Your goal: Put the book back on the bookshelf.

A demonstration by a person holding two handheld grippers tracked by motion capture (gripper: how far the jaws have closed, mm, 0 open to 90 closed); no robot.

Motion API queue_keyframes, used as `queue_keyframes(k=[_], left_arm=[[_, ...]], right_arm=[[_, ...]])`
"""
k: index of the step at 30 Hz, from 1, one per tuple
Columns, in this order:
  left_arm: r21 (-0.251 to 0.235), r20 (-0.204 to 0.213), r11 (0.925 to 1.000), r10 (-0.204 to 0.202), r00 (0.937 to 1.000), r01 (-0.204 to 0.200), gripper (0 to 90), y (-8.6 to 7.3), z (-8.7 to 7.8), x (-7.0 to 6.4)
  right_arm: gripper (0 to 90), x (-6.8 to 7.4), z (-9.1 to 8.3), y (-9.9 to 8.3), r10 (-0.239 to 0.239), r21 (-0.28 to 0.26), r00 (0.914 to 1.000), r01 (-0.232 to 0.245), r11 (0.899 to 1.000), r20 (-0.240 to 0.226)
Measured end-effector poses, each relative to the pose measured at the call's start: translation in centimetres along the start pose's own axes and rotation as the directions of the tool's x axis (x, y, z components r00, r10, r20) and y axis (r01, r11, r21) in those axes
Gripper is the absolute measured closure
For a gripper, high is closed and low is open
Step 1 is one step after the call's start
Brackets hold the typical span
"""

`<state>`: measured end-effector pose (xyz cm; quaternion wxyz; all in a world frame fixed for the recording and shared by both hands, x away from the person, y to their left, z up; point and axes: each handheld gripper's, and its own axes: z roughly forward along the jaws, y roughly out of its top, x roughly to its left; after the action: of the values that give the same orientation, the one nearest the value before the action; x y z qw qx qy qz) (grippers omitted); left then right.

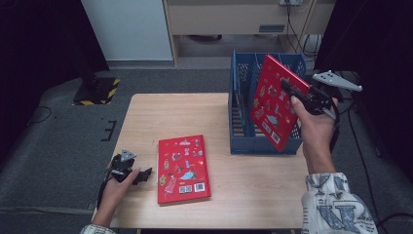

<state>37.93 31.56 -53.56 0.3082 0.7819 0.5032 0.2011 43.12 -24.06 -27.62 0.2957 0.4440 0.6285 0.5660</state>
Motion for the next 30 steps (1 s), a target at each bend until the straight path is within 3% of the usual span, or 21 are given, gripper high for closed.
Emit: queue_keyframes(k=[22,30], left_arm=[[-0.002,0.000,1.0000,0.000,1.0000,0.000,0.0,0.0,0.0,0.0],[-0.002,0.001,1.0000,0.000,1.0000,0.000,0.0,0.0,0.0,0.0]], right_arm=[[79.8,-0.7,3.4,0.7,-0.006,0.007,0.9958,0.005,1.000,0.091],[79.8,-1.1,3.6,0.5,0.003,0.009,0.9950,-0.004,1.000,0.100]])
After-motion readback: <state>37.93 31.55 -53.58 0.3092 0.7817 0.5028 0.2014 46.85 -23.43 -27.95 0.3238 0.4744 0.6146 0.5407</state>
